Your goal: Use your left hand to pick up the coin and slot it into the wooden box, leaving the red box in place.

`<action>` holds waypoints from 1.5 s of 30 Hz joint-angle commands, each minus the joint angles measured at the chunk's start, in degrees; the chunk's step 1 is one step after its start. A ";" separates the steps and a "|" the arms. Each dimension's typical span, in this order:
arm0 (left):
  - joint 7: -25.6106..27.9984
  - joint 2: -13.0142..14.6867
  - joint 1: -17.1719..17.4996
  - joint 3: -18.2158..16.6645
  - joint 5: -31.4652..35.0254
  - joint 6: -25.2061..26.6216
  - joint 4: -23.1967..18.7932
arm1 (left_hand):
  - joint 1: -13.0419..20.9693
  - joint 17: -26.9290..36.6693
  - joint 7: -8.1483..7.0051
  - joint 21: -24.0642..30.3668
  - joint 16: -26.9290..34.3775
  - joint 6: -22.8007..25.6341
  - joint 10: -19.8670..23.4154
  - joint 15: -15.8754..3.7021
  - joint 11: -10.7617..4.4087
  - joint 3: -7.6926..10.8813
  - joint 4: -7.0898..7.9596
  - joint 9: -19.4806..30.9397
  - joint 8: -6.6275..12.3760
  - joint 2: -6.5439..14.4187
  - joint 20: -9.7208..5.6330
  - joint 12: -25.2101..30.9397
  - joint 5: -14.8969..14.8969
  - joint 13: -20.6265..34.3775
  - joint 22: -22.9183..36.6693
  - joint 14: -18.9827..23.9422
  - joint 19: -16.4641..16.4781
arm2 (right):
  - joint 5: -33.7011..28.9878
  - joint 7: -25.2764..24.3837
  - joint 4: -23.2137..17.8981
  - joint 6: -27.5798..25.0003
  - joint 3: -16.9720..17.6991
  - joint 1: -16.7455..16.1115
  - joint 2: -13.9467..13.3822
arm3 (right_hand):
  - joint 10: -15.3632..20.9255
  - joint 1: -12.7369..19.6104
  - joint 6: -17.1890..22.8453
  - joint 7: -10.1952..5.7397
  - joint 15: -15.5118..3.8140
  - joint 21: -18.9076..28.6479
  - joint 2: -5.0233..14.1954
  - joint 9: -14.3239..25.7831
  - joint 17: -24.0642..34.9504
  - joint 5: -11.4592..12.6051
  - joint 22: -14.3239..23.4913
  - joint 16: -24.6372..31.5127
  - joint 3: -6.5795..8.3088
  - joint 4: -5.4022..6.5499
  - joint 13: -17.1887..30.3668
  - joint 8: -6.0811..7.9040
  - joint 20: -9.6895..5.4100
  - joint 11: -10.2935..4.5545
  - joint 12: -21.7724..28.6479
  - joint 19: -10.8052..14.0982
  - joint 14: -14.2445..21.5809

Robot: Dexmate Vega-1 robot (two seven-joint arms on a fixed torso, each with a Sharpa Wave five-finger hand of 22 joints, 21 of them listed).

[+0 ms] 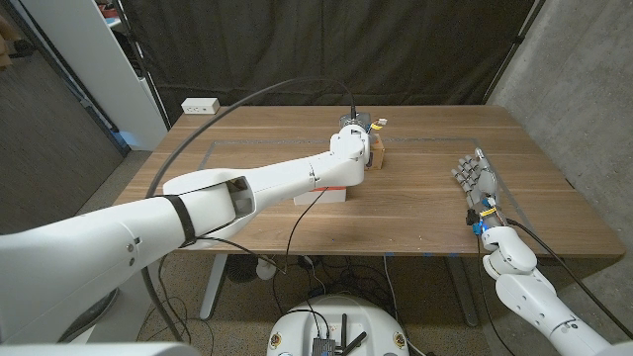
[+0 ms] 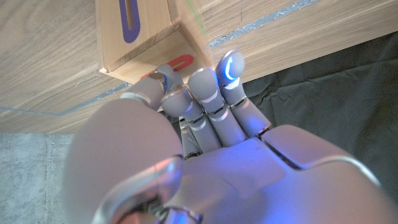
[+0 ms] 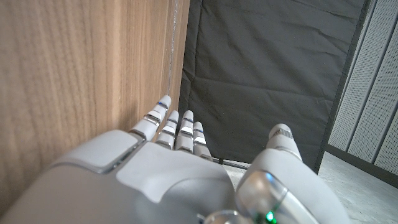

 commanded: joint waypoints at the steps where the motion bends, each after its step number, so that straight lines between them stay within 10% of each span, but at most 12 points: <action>1: -1.16 1.15 -0.44 0.09 0.89 0.07 -2.18 | -0.45 -0.04 0.12 0.21 -0.08 0.99 0.39 -0.10 -0.03 0.25 -0.19 0.05 -0.53 -0.21 -3.68 -0.18 0.54 -0.01 0.16 0.38 0.02 | -0.12 -0.27 -0.39 0.08 0.03 -0.34 0.15 | 0.36 0.34 0.34 0.13 0.07 0.15 0.14 0.31 0.23 -0.07 0.14 0.35 -0.02 -0.23 0.26 0.01 0.08 -0.06 0.36 0.52 0.45; 37: -0.32 9.21 1.78 -4.67 5.95 -0.67 -13.90 | -2.31 -0.19 -0.47 0.43 0.18 2.53 -0.54 -0.08 -0.10 0.59 0.58 0.11 -5.51 0.29 -3.52 -1.05 1.32 0.54 -0.97 -0.31 -0.62 | -2.38 -2.00 -2.37 0.78 -0.23 -0.40 0.35 | 1.26 0.37 1.25 0.11 -0.01 0.56 0.06 0.31 0.30 -0.10 0.15 0.85 -0.10 -0.23 0.26 0.19 0.06 -0.10 0.58 2.19 1.87; 45: 1.24 14.32 5.79 -8.38 6.78 -1.09 -21.28 | -4.23 -8.41 -0.90 -3.66 -6.09 3.28 -3.94 -0.29 0.16 -1.87 -0.08 3.33 -6.95 1.69 -3.32 -11.91 0.55 -12.88 -10.87 -5.73 -4.41 | -3.49 -3.24 -3.33 0.82 -0.67 -0.61 0.70 | 1.45 0.36 1.40 0.09 0.00 0.53 0.06 0.32 0.32 -0.10 0.15 0.86 -0.12 -0.21 0.26 0.19 0.03 -0.09 0.62 2.28 1.95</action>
